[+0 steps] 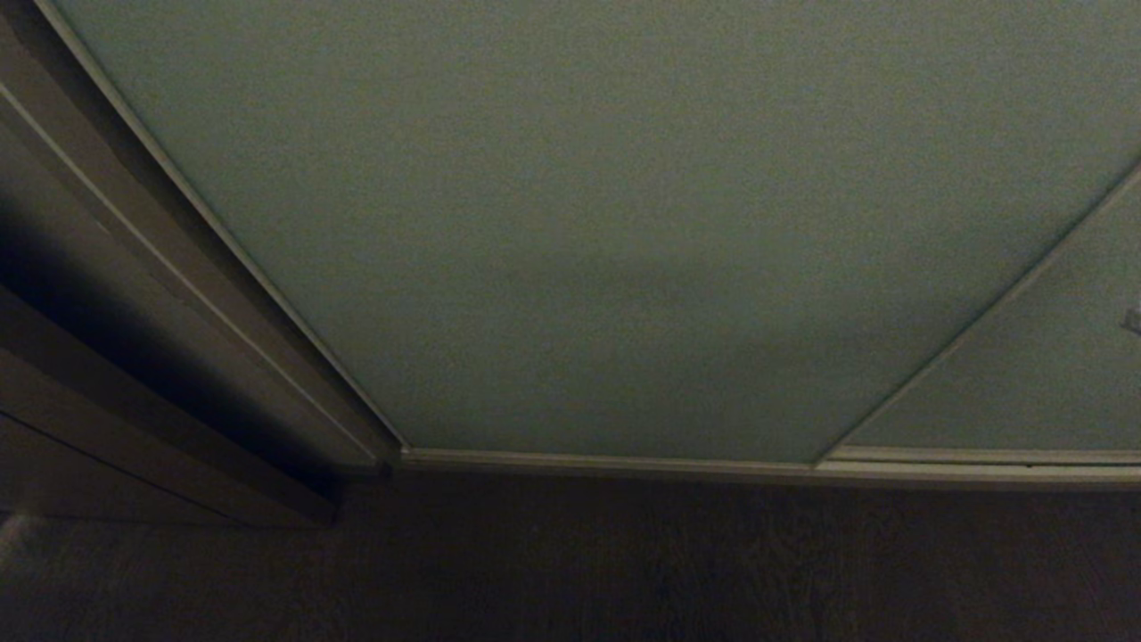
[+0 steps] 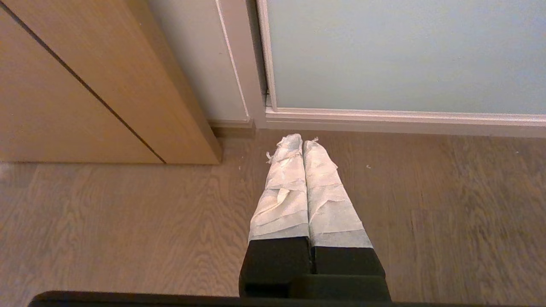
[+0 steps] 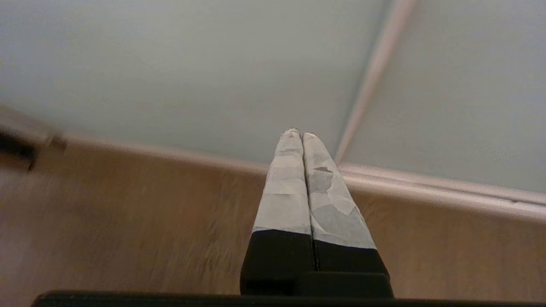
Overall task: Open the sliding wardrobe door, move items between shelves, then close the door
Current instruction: Close the door
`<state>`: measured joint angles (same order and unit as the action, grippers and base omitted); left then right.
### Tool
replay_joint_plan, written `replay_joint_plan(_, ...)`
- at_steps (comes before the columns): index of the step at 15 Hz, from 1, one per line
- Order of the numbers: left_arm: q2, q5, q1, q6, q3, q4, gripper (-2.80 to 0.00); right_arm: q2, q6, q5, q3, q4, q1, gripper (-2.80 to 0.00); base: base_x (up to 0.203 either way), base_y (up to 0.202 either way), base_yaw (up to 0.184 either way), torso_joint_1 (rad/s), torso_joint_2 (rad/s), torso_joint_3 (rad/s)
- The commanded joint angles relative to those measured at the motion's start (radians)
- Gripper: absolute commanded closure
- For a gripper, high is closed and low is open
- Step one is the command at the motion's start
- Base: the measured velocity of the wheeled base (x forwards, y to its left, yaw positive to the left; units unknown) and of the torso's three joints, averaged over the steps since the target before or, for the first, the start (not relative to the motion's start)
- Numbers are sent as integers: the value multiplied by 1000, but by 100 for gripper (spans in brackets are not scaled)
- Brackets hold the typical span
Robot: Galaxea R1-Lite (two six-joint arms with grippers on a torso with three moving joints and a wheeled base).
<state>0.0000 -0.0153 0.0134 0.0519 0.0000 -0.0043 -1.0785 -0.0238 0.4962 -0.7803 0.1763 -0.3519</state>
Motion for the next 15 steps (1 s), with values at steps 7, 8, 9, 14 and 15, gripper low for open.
replay_joint_plan(7, 2, 0, 0, 0, 0, 0, 0, 648, -6, -75, 480, -33, 159, 0, 0, 0, 0, 0, 0, 0)
replay_joint_plan(8, 2, 0, 0, 0, 0, 0, 0, 729, -8, -106, 517, -71, 167, 0, 0, 0, 0, 0, 0, 0)
replay_joint_plan(9, 2, 0, 0, 0, 0, 0, 0, 784, -13, -149, 567, -102, 175, 0, 0, 0, 0, 0, 0, 0)
replay_joint_plan(14, 2, 0, 0, -1, 0, 0, 0, 805, -22, -340, 743, -47, 240, 0, 0, 0, 0, 0, 0, 0)
replay_joint_plan(15, 2, 0, 0, 0, 0, 0, 0, 806, -23, -344, 769, -29, 263, 0, 0, 0, 0, 0, 0, 0)
